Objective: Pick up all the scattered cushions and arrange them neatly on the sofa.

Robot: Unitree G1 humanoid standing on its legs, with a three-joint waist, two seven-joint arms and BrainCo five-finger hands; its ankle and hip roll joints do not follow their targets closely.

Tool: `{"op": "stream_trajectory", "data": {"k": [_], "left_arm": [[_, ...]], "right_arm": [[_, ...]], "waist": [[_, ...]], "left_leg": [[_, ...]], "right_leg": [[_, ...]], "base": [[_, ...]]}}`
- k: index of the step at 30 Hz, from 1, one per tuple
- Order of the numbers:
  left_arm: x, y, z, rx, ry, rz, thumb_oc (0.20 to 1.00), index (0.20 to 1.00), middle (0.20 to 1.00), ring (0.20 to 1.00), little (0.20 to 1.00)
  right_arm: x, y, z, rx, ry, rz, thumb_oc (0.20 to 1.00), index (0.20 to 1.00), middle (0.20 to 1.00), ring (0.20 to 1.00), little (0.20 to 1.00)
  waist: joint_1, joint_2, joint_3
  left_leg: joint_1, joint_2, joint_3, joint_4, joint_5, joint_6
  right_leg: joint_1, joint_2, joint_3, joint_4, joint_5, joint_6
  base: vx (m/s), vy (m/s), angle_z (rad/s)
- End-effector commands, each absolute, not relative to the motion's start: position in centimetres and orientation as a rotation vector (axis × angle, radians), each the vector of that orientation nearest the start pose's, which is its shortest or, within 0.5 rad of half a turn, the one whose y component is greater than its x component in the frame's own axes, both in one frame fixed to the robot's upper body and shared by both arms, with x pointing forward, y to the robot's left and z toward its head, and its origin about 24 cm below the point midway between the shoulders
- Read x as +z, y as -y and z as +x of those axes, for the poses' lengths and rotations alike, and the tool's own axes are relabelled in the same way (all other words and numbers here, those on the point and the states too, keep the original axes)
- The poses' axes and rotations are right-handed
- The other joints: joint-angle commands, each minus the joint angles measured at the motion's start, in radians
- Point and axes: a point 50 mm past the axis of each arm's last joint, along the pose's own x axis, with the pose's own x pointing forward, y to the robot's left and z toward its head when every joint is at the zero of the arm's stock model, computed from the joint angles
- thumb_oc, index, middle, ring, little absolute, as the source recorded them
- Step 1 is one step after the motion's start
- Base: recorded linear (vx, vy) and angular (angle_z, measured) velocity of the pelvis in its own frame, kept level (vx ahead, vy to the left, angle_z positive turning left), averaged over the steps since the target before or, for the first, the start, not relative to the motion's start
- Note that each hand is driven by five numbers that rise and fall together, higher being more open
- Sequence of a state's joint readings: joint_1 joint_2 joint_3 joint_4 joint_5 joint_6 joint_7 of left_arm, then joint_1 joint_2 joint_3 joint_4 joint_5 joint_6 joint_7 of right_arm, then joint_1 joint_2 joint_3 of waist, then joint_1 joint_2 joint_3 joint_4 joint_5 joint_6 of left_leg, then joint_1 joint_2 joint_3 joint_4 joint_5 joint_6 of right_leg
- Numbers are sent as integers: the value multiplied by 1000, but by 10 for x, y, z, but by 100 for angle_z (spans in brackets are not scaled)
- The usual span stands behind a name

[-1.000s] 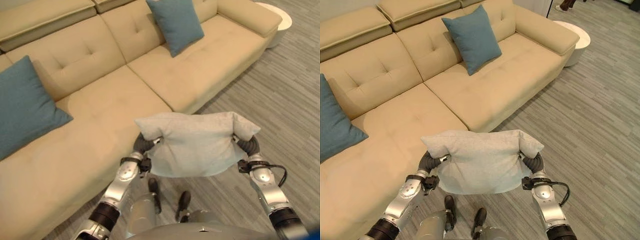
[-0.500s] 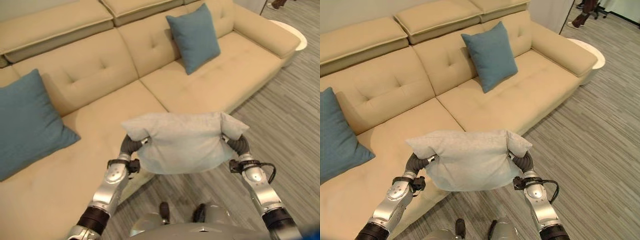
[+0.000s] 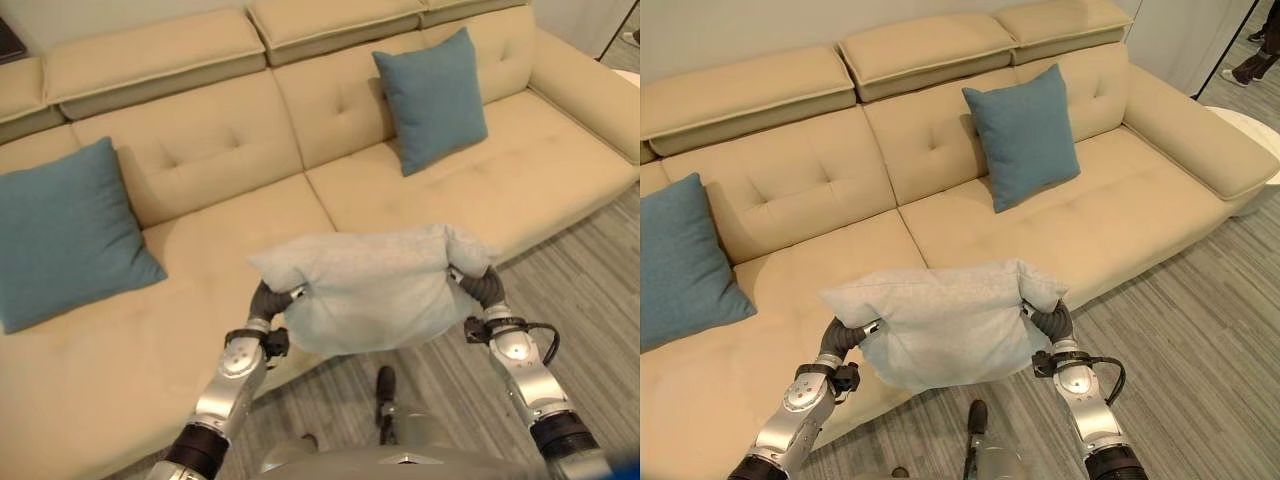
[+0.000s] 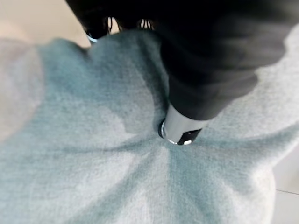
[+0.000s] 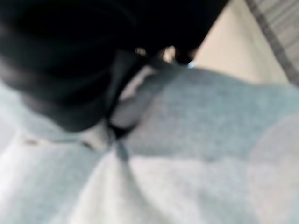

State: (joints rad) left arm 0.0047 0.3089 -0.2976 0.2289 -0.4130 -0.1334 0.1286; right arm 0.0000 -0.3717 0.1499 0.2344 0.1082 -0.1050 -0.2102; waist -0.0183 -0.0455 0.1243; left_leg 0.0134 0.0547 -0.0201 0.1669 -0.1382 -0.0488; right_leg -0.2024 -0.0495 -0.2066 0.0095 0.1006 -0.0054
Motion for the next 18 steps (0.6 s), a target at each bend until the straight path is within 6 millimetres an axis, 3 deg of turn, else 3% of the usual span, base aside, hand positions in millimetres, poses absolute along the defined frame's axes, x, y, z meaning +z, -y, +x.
{"op": "stream_trajectory", "data": {"k": [1,4,6,9,12,15,16,18], "left_arm": [[32,-143,254,-166,25,-145,200,200,200,200,200],[33,-136,258,-202,19,-124,200,200,200,200,200],[35,-139,258,-198,31,-114,200,200,200,200,200],[33,-144,253,-194,23,-106,200,200,200,200,200],[32,-150,250,-183,23,-91,200,200,200,200,200],[37,-162,249,-144,43,-72,200,200,200,200,200],[37,-163,249,-143,43,-71,200,200,200,200,200],[41,-167,250,-124,63,-67,200,200,200,200,200]], "right_arm": [[40,209,255,-117,70,-224,200,200,200,200,200],[40,218,253,-176,62,-224,200,200,200,200,200],[41,215,254,-167,64,-210,200,200,200,200,200],[37,209,254,-150,54,-145,200,200,200,200,200],[36,205,254,-136,52,-114,200,200,200,200,200],[36,197,257,-109,54,-93,200,200,200,200,200],[36,196,257,-109,54,-93,200,200,200,200,200],[38,194,258,-96,61,-91,200,200,200,200,200]], "waist": [[-21,-46,-22],[-33,-42,-16],[-25,-41,-17],[-26,-32,-30],[-16,-29,-42],[-1,-16,-32],[-1,-17,-32],[-13,-5,-26]], "left_leg": [[-125,2,118,96,-45,1],[-241,51,316,70,20,3],[-261,47,299,95,7,-4],[-212,23,294,7,43,15],[-172,-6,294,-32,27,41],[-112,-30,284,-66,11,74],[-111,-30,285,-67,11,74],[-70,-40,254,-79,-5,84]], "right_leg": [[118,-65,-20,1,-112,101],[162,-75,-106,-34,-126,109],[159,-73,-101,-27,-131,112],[166,-90,-125,-4,-131,122],[168,-107,-105,33,-141,132],[128,-140,-69,196,-131,152],[127,-141,-68,199,-132,152],[74,-121,17,255,-127,157]], "base": [[-18,-42,91],[46,6,125],[98,57,98],[100,145,-22],[167,170,-22],[125,182,-22],[101,113,0],[141,55,10]]}}
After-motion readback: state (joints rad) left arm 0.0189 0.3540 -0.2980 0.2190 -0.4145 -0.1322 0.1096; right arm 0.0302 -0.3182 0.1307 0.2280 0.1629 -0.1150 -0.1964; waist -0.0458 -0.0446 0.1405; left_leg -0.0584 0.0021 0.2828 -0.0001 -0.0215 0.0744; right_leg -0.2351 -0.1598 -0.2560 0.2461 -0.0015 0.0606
